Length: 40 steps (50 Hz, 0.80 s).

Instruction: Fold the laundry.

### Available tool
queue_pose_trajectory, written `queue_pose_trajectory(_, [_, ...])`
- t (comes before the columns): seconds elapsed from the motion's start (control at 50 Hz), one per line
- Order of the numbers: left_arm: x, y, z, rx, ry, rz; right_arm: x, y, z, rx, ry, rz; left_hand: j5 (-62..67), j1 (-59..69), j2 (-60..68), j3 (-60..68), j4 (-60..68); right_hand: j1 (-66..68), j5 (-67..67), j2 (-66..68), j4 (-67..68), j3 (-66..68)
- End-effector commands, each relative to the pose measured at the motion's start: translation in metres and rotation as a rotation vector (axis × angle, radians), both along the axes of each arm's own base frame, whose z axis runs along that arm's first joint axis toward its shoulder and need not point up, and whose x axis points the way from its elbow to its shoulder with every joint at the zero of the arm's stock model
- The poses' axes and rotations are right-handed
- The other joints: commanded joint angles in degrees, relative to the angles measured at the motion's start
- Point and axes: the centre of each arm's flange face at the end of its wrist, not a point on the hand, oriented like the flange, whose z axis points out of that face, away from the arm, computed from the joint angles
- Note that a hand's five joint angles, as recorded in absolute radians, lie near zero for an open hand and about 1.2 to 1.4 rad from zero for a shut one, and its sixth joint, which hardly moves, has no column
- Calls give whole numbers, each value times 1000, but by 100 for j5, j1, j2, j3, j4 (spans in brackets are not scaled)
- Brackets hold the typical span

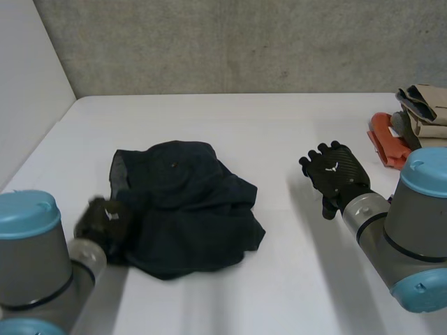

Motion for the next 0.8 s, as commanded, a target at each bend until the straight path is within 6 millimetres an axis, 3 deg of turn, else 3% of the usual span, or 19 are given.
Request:
queue_pose_trajectory(0.02, [-16, -55, 102, -568, 148, 41, 2, 3, 2, -15, 7, 9, 1414, 1630, 1170, 1244, 1146, -252, -5, -208, -191, -124])
queue_pose_trajectory(0.04, [-21, -58, 121, -642, 184, 26, 2, 3, 3, -17, 6, 9, 1414, 1630, 1170, 1244, 1146, -252, -5, -208, -191, -124])
queue_pose_trajectory(0.06, [-31, -61, 158, -771, 254, -5, 3, 3, 3, -18, 7, 11, 1414, 1630, 1170, 1244, 1146, -252, -5, -208, -191, -124])
queue_pose_trajectory(0.12, [-52, -59, 194, -868, 345, -71, 3, 4, 4, -20, 4, 6, 1414, 1630, 1170, 1244, 1146, -269, -22, -225, -208, -141])
queue_pose_trajectory(0.14, [-70, -54, 210, -893, 411, -129, 2, 3, 5, -21, 1, 1, 1414, 1630, 1170, 1244, 1146, -286, -38, -242, -225, -158])
queue_pose_trajectory(0.22, [-110, -44, 224, -855, 568, -269, -2, -4, 10, -38, -27, -26, 1414, 1630, 1170, 1244, 1146, -503, -256, -459, -442, -376])
queue_pose_trajectory(0.26, [-125, -40, 217, -791, 631, -333, -6, -9, 14, -46, -49, -46, 1414, 1630, 1170, 1244, 1146, -690, -442, -646, -629, -562])
queue_pose_trajectory(0.34, [-161, -33, 176, -565, 748, -509, -19, -24, 24, -54, -124, -114, 1414, 1630, 1170, 1244, 1146, -690, -442, -646, -629, -562])
queue_pose_trajectory(0.36, [-172, -27, 154, -466, 770, -563, -26, -32, 28, -56, -156, -145, 916, 1133, 673, 746, 648, -690, -442, -646, -629, -562])
queue_pose_trajectory(0.42, [-187, -8, 117, -282, 782, -639, -35, -42, 33, -56, -198, -186, -1886, -1670, -2130, -2056, -2154, -690, -442, -646, -629, -562])
queue_pose_trajectory(0.44, [-194, 6, 95, -170, 777, -678, -42, -49, 34, -52, -219, -212, -4312, -4096, -4556, -4483, -4580, -690, -442, -646, -629, -562])
queue_pose_trajectory(0.46, [-196, 13, 87, -131, 770, -694, -44, -51, 35, -51, -224, -221, -5302, -5086, -5546, -5473, -5570, -690, -442, -646, -629, -562])
queue_pose_trajectory(0.5, [-197, 28, 69, -51, 729, -728, -52, -57, 37, -47, -224, -245, -5586, -5370, -5830, -5756, -5854, -690, -442, -646, -629, -562])
queue_pose_trajectory(0.56, [-191, 27, 68, -69, 694, -710, -56, -60, 37, -34, -222, -256, -5586, -5370, -5830, -5756, -5854, -690, -442, -646, -629, -562])
queue_pose_trajectory(0.64, [-163, 7, 89, -187, 647, -566, -57, -61, 40, -24, -221, -236, -5586, -5370, -5830, -5756, -5854, -690, -442, -646, -629, -562])
queue_pose_trajectory(0.66, [-147, -1, 97, -222, 627, -473, -53, -58, 40, -8, -216, -197, -5586, -5370, -5830, -5756, -5854, -690, -442, -646, -629, -562])
queue_pose_trajectory(0.72, [-117, -1, 104, -240, 582, -327, -40, -44, 38, 32, -178, -66, -5586, -5370, -5830, -5756, -5854, -690, -442, -646, -629, -562])
queue_pose_trajectory(0.8, [-79, 17, 82, -111, 445, -184, -26, -18, 27, 127, -75, 130, -5198, -4982, -5442, -5369, -5466, -610, -362, -566, -549, -482])
